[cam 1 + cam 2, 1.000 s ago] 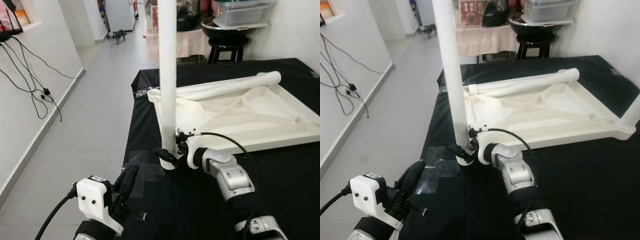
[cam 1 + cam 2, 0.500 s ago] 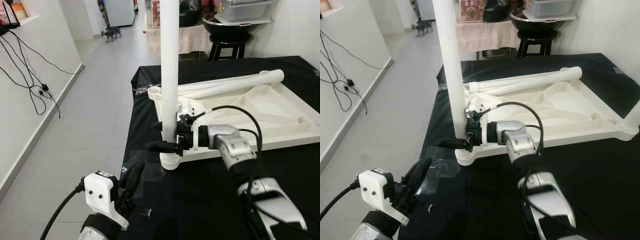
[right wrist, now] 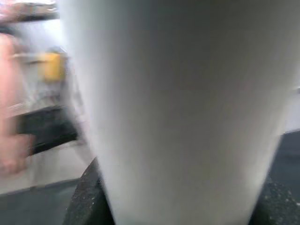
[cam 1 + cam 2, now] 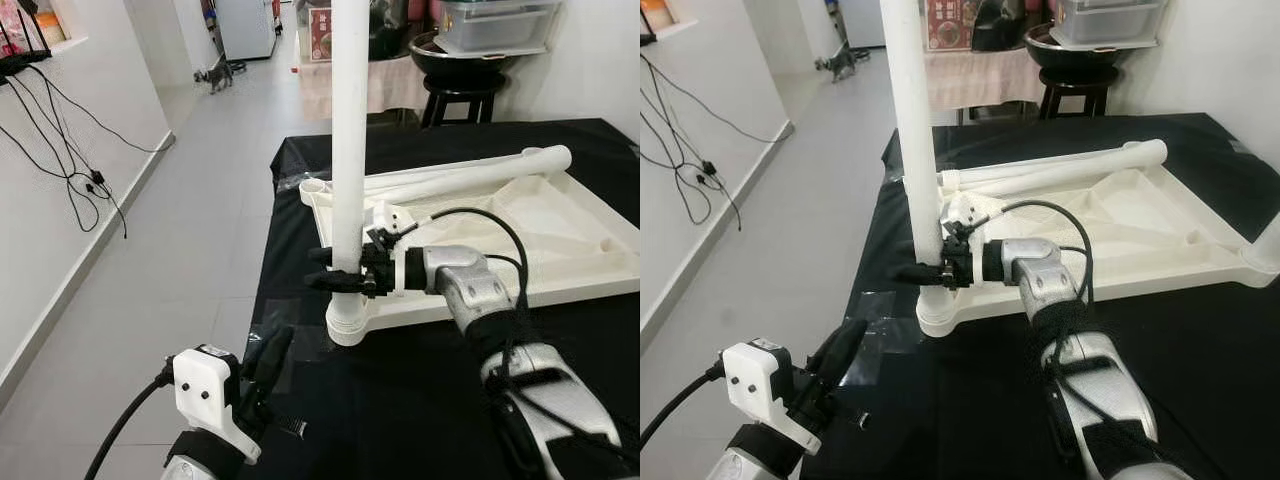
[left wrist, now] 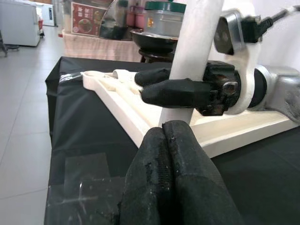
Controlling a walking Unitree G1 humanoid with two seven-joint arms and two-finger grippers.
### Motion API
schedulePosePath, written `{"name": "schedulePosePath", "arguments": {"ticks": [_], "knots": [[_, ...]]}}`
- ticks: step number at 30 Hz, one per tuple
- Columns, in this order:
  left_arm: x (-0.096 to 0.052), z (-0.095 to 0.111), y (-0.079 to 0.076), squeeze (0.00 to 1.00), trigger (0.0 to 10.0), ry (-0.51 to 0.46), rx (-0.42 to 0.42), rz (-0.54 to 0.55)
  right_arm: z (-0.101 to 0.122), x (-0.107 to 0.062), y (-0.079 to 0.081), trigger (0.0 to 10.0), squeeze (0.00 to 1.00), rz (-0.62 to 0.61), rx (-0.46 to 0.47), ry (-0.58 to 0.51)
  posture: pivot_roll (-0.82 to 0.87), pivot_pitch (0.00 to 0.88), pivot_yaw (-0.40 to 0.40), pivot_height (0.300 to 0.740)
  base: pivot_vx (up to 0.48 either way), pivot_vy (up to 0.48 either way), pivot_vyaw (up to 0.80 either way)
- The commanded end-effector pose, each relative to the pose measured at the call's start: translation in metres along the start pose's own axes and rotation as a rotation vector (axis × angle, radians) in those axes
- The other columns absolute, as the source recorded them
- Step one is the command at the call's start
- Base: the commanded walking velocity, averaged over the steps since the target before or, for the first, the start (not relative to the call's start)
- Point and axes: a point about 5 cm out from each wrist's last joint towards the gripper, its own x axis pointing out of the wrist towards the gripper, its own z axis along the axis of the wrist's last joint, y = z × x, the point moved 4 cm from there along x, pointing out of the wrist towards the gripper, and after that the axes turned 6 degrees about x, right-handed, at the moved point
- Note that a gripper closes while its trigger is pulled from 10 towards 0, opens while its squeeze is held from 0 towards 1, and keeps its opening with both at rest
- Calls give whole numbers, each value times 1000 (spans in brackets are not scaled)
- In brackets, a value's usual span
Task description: Building children table
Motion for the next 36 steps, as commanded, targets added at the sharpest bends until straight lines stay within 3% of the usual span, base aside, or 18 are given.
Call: {"name": "schedulePosePath", "arguments": {"ticks": [1,2,3,4,7,8,10,14,15,17,18,25,26,27,28,29,30,36], "knots": [[-1,-1,0,0,10000,7,0,-8,-22,3,-3,0,0,-107,31,82,-35,44,30,740,0,0,0],[-1,-1,0,0,10000,8,1,-7,-22,10,-17,0,0,-436,87,8,-36,45,31,740,0,0,0],[-2,-1,1,0,10000,10,3,-9,-38,19,6,0,0,-530,156,7,-39,52,42,740,0,0,0],[-2,-1,2,0,10000,12,3,-10,-46,24,24,0,0,-541,161,30,-42,48,46,740,0,0,0],[-2,-1,2,0,10000,12,3,-10,-46,24,24,0,0,-541,161,30,-42,48,46,740,0,0,0],[-2,-3,3,0,10000,17,1,-9,-51,27,25,0,0,-492,205,45,-30,33,29,740,0,0,0],[-3,-5,3,0,10000,20,-1,-8,-48,24,10,0,0,-512,206,43,-32,29,30,740,0,0,0],[-3,-5,3,0,10000,16,2,11,-48,25,8,0,0,-513,193,53,-29,23,27,740,0,0,0],[-3,-5,4,0,10000,15,5,19,-45,26,8,10000,0,-496,196,38,-26,15,32,740,0,0,0],[-3,-5,5,0,10000,14,9,27,-41,27,9,10000,0,-487,200,19,-26,15,32,740,0,0,0],[-4,-6,6,0,10000,17,8,27,-31,30,10,10000,1000,-423,187,-15,-22,14,34,740,0,0,0],[-3,-10,9,0,10000,24,-4,15,0,33,21,10000,1000,-99,115,-83,-32,16,44,740,0,0,0],[-3,-11,9,0,10000,25,-5,15,1,32,22,10000,914,-39,106,-66,-26,18,43,740,0,0,0],[-3,-11,10,0,10000,25,-6,16,1,32,23,10000,914,-2,100,-53,-26,18,43,740,0,0,0],[-4,-12,10,0,10000,26,-5,17,1,33,22,10000,659,22,87,-38,-25,16,46,740,0,0,0],[-4,-12,10,0,10000,26,-5,18,2,34,22,10000,220,46,77,-22,-25,16,46,740,0,0,0],[-4,-12,10,0,10000,26,-5,18,3,35,21,10000,0,60,72,-13,-25,16,46,740,0,0,0],[-4,-14,10,0,10000,30,-5,17,9,38,22,10000,0,165,68,10,-20,13,51,740,0,0,0]]}}
